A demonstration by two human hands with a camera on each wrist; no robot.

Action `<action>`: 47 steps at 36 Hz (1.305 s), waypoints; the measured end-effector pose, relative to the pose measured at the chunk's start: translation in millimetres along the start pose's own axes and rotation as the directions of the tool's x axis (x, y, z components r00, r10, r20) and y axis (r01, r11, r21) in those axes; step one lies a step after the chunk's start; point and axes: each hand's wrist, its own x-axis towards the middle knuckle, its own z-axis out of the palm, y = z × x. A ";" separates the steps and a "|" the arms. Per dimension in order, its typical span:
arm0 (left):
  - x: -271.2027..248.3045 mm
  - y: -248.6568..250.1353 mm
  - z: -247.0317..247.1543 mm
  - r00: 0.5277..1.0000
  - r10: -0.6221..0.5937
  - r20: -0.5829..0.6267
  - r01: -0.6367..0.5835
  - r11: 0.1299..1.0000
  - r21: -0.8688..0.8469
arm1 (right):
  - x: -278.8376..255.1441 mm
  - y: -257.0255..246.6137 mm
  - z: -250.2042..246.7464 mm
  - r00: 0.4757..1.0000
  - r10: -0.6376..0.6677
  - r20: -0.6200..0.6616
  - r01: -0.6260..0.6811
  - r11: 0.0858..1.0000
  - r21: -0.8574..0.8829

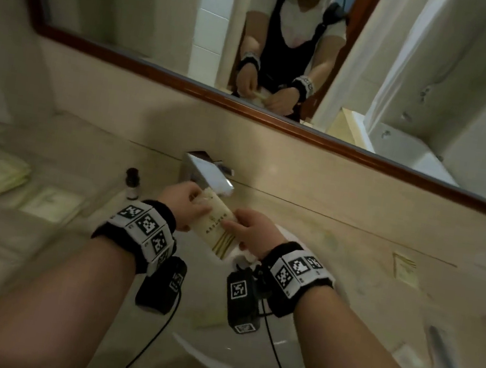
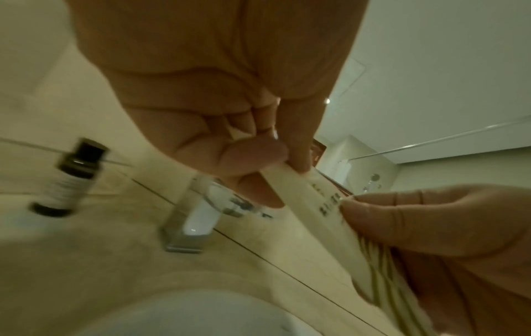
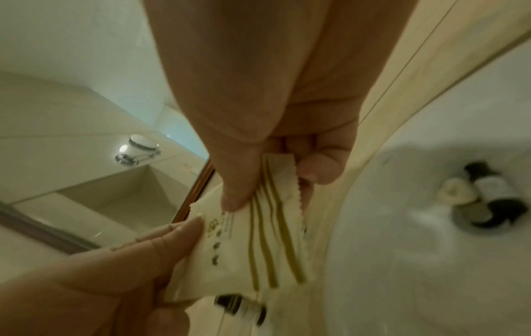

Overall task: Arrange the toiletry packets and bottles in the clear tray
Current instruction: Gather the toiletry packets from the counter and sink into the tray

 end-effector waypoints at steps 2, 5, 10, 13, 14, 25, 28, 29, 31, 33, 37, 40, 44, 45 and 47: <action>-3.3 -20.0 -21.9 0.997 -0.068 -0.021 0.066 0.995 -0.071 | 11.9 -14.5 21.0 1.000 -0.017 0.025 0.017 1.000 -0.013; -8.4 -50.2 -55.7 0.989 -0.137 -0.054 0.126 0.977 -0.170 | 28.9 -45.0 53.2 0.998 -0.042 0.054 0.040 0.998 0.041; -15.0 -104.6 -106.4 0.946 -0.251 -0.205 0.204 0.953 -0.223 | 45.2 -103.7 101.9 0.992 -0.117 0.047 0.113 0.991 0.073; -17.5 -136.1 -131.6 0.912 -0.308 -0.271 0.243 0.938 -0.248 | 54.4 -131.1 132.3 0.985 -0.169 0.039 0.168 0.985 0.031; -18.5 -146.2 -138.7 0.902 -0.330 -0.279 0.265 0.932 -0.246 | 57.5 -138.1 142.8 0.981 -0.185 0.056 0.186 0.983 -0.011; -5.0 -221.3 -173.0 0.885 -0.408 -0.224 0.372 0.910 -0.185 | 81.4 -180.0 218.9 0.958 -0.267 0.106 0.286 0.919 -0.271; 3.9 -228.3 -175.3 0.898 -0.412 -0.152 0.368 0.895 -0.253 | 87.6 -182.1 226.8 0.959 -0.277 0.054 0.280 0.908 -0.312; 6.7 -229.9 -176.1 0.901 -0.412 -0.134 0.366 0.890 -0.272 | 89.7 -182.8 228.4 0.958 -0.283 0.044 0.281 0.902 -0.327; 12.0 -233.5 -179.3 0.904 -0.413 -0.109 0.373 0.888 -0.270 | 93.9 -184.3 231.2 0.955 -0.292 0.050 0.290 0.889 -0.354; 16.2 -238.0 -182.9 0.905 -0.415 -0.090 0.379 0.885 -0.271 | 97.8 -185.6 233.9 0.956 -0.288 0.062 0.289 0.880 -0.377; 23.2 -241.2 -186.9 0.939 -0.345 -0.004 0.340 0.926 -0.167 | 102.8 -185.7 241.2 0.960 -0.279 0.026 0.264 0.868 -0.422; 28.4 -241.4 -188.3 0.953 -0.302 0.038 0.304 0.951 -0.064 | 104.3 -185.8 245.1 0.960 -0.281 -0.001 0.251 0.860 -0.445; 33.2 -244.0 -189.2 0.957 -0.282 0.070 0.279 0.959 0.057 | 105.6 -188.9 243.9 0.965 -0.262 0.032 0.242 0.831 -0.501; 33.8 -244.3 -189.0 0.957 -0.280 0.070 0.274 0.958 0.084 | 105.7 -189.7 243.4 0.965 -0.261 0.037 0.242 0.823 -0.514; 34.4 -243.7 -188.3 0.959 -0.275 0.062 0.266 0.956 0.126 | 105.3 -191.3 243.2 0.967 -0.253 0.039 0.235 0.820 -0.522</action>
